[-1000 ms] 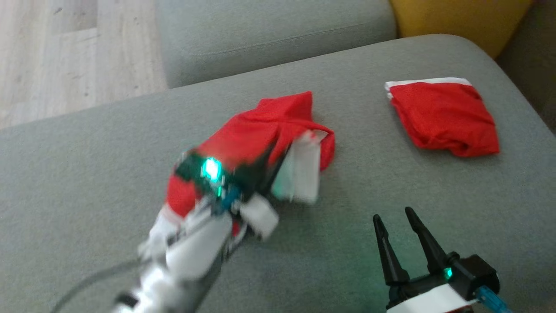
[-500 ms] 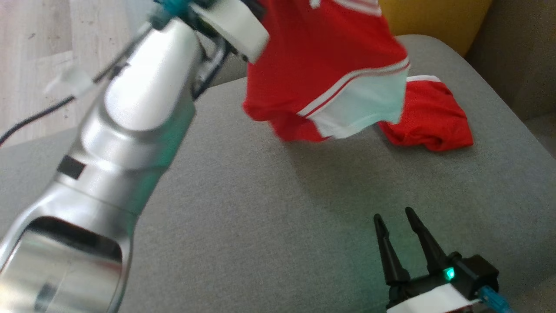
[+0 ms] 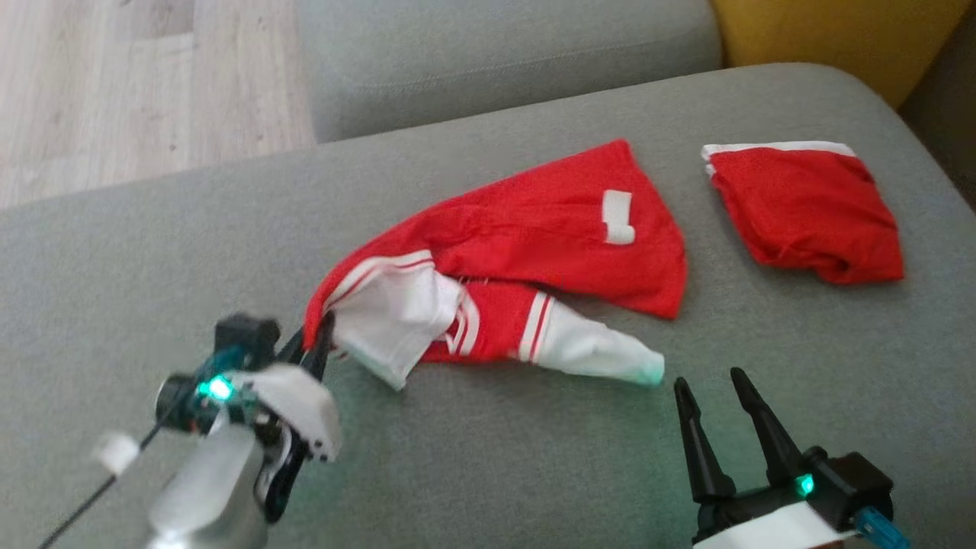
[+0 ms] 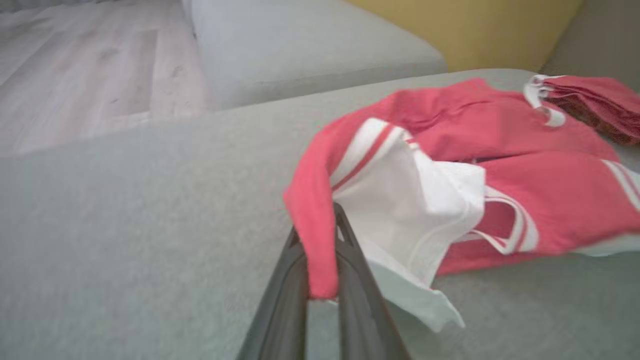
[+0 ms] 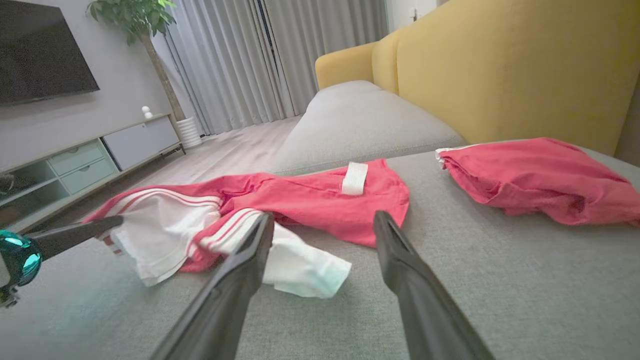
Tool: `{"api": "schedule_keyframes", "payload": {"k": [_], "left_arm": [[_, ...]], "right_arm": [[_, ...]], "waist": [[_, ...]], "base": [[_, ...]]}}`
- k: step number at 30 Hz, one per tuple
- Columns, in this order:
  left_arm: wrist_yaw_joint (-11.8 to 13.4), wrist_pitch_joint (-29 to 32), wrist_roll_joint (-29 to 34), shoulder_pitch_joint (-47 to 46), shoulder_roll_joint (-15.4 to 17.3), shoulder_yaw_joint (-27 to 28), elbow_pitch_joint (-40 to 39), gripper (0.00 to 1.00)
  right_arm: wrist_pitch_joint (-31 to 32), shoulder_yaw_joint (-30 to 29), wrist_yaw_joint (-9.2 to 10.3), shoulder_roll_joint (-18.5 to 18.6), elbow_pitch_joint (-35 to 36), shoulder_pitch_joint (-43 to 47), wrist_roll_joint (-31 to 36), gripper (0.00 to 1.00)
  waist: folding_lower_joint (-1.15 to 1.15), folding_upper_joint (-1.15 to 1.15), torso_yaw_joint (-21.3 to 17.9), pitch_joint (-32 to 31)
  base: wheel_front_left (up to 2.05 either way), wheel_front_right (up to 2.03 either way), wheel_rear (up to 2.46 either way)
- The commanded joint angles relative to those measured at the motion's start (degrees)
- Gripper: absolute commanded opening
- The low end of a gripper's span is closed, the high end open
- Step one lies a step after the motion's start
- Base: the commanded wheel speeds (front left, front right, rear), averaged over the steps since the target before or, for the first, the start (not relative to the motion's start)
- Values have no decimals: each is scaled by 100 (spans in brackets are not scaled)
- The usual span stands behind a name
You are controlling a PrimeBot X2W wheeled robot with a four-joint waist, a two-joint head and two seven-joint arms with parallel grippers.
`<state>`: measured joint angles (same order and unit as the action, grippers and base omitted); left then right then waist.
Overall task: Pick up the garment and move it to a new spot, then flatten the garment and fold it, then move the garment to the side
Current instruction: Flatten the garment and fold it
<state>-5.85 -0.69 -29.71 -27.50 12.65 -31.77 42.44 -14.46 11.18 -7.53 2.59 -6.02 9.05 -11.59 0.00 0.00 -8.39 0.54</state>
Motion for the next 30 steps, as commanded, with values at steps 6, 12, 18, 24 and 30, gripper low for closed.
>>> {"api": "schedule_keyframes", "payload": {"k": [6, 12, 18, 24, 30], "left_arm": [[293, -839, -55, 275, 206, 373, -573, 100], [770, -1330, 240, 691, 77, 362, -923, 100], [1195, -1426, 772, 1321, -120, 141, -1426, 100], [1020, -1429, 332, 1471, -538, 308, -1117, 100], [767, -1376, -74, 1116, -780, 415, -332, 100]], "right_arm": [[-54, 120, 4, 29, 185, -167, 90, 100], [-54, 124, 4, 29, 179, -136, 104, 100], [-54, 78, 4, 29, 185, -84, 125, 100], [-54, 132, 4, 29, 154, -125, 173, 100], [-54, 220, 4, 29, 120, -179, 230, 100]], "waist": [[0, 0, 285, 204], [0, 0, 383, 207], [0, 0, 479, 187], [0, 0, 527, 228], [0, 0, 430, 288]], "base": [[0, 0, 0], [0, 0, 0], [0, 0, 0], [0, 0, 0], [0, 0, 0]]}}
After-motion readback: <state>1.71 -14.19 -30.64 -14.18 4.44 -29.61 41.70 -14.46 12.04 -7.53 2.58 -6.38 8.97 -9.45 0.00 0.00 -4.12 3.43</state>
